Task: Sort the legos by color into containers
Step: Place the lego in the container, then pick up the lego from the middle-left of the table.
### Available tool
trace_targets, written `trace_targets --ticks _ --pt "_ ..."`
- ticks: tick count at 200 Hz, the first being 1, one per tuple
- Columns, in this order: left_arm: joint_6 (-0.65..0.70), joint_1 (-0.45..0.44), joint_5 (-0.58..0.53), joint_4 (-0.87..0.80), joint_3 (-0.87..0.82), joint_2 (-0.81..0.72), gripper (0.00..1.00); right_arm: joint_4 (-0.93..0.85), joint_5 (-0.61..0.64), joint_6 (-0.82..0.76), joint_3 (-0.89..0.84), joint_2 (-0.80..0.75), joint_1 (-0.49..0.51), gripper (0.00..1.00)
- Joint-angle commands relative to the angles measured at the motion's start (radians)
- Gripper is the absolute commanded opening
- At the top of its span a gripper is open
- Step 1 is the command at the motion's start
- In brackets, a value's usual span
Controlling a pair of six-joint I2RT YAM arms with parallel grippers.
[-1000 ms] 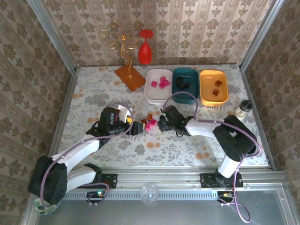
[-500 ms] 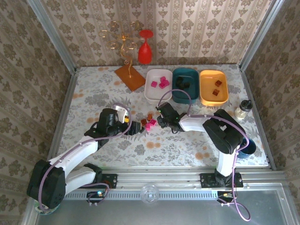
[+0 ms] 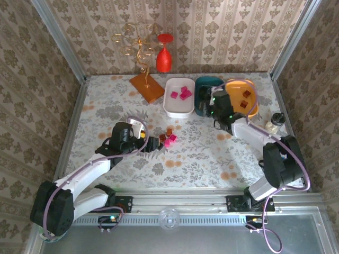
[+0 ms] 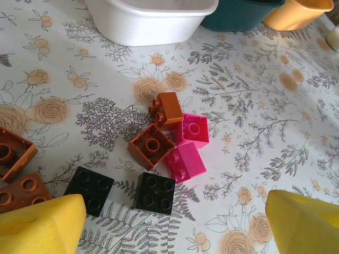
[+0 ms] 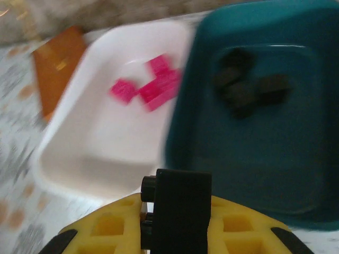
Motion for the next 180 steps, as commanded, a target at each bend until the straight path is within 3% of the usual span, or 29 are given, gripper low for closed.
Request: trace_targets --ticks 1,46,72,91,132,180 --pt "-0.008 -0.006 -0.006 -0.004 0.022 -0.033 0.89 -0.030 -0.077 0.128 0.110 0.125 -0.077 0.22" --pt "-0.018 -0.006 -0.015 0.000 0.009 -0.060 0.89 -0.170 -0.025 0.130 0.486 0.420 -0.140 0.25" --pt "-0.023 -0.006 -0.018 0.003 0.002 -0.070 0.89 -0.254 -0.025 0.133 0.676 0.543 -0.162 0.36" --pt "-0.023 -0.006 -0.024 0.002 0.001 -0.074 0.90 -0.292 -0.039 0.121 0.739 0.542 -0.168 0.46" --pt "-0.018 -0.004 -0.077 -0.033 0.010 -0.084 0.90 -0.205 -0.054 0.074 0.508 0.295 -0.117 0.63" --pt "-0.058 0.055 -0.202 -0.069 -0.019 -0.146 0.90 -0.106 -0.043 0.086 0.060 -0.068 0.024 0.70"
